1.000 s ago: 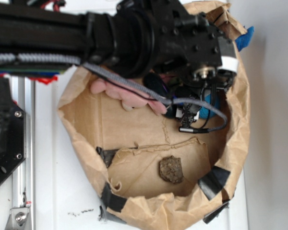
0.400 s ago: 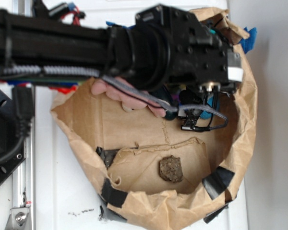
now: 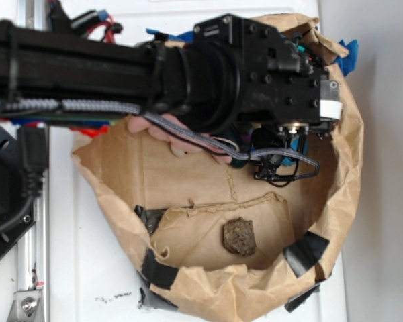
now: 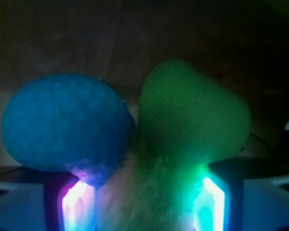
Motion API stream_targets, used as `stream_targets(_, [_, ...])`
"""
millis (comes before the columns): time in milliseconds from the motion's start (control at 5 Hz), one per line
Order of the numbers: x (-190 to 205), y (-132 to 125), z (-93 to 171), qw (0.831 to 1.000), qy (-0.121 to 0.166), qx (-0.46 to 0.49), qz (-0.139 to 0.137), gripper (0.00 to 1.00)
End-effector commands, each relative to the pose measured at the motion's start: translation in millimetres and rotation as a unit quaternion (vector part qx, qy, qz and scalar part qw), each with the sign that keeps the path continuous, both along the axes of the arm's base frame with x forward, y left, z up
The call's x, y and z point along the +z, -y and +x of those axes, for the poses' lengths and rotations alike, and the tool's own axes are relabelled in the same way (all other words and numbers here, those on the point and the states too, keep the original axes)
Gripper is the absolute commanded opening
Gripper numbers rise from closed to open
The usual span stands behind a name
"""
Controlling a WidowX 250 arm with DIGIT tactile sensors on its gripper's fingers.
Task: Grab the green animal.
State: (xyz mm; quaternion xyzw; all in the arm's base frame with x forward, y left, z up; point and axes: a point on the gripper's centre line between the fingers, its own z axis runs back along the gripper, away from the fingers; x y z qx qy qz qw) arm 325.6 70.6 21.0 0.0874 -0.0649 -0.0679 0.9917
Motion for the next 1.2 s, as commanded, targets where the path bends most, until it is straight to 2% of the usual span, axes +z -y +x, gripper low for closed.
stream_targets(0, [-3.8,-0.7,3.6,1.0,0.005,-0.003,-0.001,0.0])
stream_targets(600, [56.7,22.8,-15.0,0.994,0.079,-0.054,-0.048,0.0])
stream_targets(1000, [60.8,28.5,-17.5,0.993,0.085,-0.07,-0.044,0.0])
